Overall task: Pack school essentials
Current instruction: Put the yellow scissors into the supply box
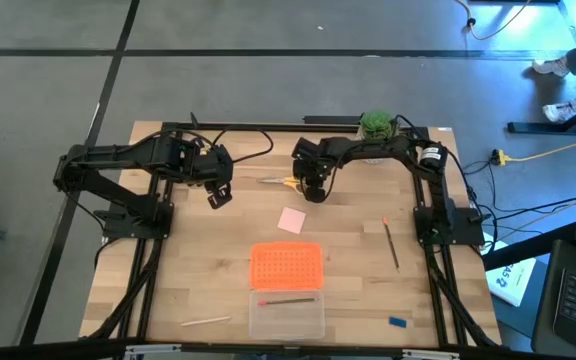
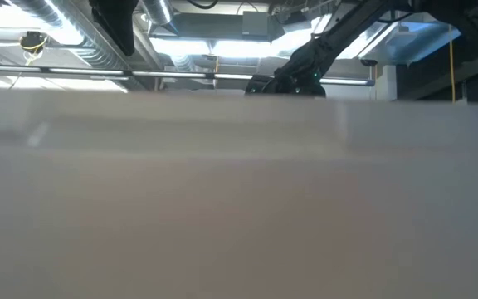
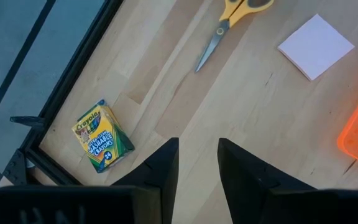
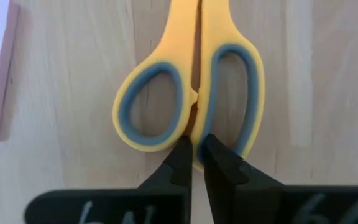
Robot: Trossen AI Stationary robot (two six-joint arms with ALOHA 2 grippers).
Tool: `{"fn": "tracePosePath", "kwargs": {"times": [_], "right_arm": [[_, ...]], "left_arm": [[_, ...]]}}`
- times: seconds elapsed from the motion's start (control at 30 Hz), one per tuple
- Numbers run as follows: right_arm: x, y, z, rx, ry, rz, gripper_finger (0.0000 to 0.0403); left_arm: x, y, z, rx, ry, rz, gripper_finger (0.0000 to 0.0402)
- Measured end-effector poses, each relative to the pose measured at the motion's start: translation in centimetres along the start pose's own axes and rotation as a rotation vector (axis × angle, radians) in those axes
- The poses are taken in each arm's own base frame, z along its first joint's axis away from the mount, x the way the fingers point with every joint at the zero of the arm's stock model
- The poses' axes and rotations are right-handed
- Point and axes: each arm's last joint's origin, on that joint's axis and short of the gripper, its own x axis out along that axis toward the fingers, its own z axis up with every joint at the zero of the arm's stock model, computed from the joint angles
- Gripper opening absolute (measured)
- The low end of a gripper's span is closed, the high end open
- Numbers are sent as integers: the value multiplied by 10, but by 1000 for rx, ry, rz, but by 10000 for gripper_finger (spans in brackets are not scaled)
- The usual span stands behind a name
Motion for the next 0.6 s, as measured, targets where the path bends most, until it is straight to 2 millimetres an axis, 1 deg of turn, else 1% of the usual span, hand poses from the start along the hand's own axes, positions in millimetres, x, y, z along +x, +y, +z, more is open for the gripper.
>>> {"fn": "tracePosePath", "kwargs": {"times": [0.1, 0.2, 0.3, 0.47, 0.6], "right_arm": [[-8, 0, 1, 6, -2, 4, 22], [-15, 0, 6, 5, -6, 9, 12], [-18, 0, 7, 5, -1, 15, 1], [-20, 0, 7, 5, 5, 20, 13], [-20, 0, 7, -14, 4, 30, 4]], "left_arm": [[0, 0, 0, 0, 0, 0, 104], [0, 0, 0, 0, 0, 0, 104], [0, 0, 0, 0, 0, 0, 104], [0, 0, 0, 0, 0, 0, 104], [0, 0, 0, 0, 0, 0, 104]]}}
